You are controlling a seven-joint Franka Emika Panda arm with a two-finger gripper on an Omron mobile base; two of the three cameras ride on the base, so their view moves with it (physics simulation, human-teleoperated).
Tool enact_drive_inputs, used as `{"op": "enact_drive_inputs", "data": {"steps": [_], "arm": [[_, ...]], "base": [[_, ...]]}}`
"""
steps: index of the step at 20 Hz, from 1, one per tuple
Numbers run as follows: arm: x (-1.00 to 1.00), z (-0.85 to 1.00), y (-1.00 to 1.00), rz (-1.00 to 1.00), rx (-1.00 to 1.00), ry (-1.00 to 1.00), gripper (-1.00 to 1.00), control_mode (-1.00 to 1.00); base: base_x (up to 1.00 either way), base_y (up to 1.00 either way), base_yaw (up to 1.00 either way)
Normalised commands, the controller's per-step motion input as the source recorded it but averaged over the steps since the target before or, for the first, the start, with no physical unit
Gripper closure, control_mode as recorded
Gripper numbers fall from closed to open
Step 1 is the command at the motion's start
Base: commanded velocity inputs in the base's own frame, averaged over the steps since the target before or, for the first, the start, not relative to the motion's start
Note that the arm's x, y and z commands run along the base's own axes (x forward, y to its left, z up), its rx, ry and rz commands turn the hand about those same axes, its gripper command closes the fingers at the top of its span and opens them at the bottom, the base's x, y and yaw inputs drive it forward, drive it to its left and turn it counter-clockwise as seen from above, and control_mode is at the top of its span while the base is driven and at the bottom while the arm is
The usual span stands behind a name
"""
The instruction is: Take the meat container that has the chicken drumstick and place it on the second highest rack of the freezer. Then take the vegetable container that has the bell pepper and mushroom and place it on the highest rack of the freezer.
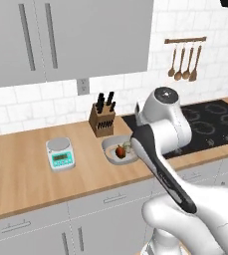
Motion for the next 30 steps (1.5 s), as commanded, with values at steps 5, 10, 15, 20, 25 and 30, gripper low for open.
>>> {"op": "enact_drive_inputs", "data": {"steps": [5, 10, 15, 20, 25, 30], "arm": [[1.0, -0.88, -0.45, 0.34, 0.05, 0.23, -1.0, -1.0], [1.0, -0.7, -0.43, 0.33, 0.07, 0.18, -1.0, -1.0], [0.77, -0.72, -0.13, 0.31, 0.05, 0.11, -1.0, -1.0], [0.55, -0.7, 0.0, 0.18, 0.0, 0.02, -1.0, -1.0], [0.16, -0.63, 0.06, -0.04, 0.0, -0.02, -1.0, -1.0], [0.24, -0.51, 0.29, -0.21, -0.01, 0.0, -1.0, -1.0]], "base": [[0.0, 0.0, 0.0], [0.0, 0.0, 0.0], [0.0, 0.0, 0.0], [0.0, 0.0, 0.0], [0.0, 0.0, 0.0], [0.0, 0.0, 0.0]]}}
